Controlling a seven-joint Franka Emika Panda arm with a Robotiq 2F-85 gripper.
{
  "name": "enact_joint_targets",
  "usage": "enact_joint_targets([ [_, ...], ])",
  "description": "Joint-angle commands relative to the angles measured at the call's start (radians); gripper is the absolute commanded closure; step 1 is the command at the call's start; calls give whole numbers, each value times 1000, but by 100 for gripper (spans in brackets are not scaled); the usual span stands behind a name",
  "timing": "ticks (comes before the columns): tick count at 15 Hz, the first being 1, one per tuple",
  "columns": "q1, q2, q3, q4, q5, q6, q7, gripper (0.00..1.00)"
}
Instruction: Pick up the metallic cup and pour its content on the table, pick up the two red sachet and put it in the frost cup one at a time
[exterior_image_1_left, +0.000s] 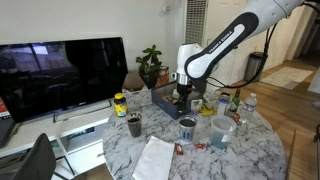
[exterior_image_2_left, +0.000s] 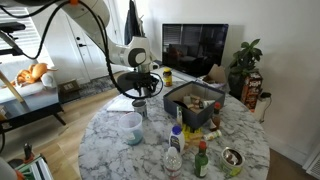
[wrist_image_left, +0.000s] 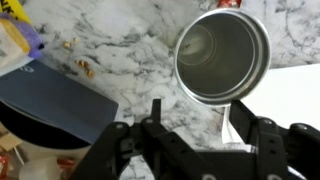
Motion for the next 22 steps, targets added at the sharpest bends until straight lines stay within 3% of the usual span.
enact_joint_targets([
  [1, 34, -75, 17, -53, -60, 58, -77, 1],
  [5, 62, -88, 60, -59, -97, 35, -192, 0],
  [6, 54, -69, 46, -17, -68, 26, -143, 0],
  [11, 56, -69, 46, -12, -69, 26, -142, 0],
  [14, 51, -25, 98, -1, -60, -23, -288, 0],
  [18, 91, 39, 101, 19, -136, -97, -362, 0],
  [22, 116, 98, 94, 35, -191, -85, -383, 0],
])
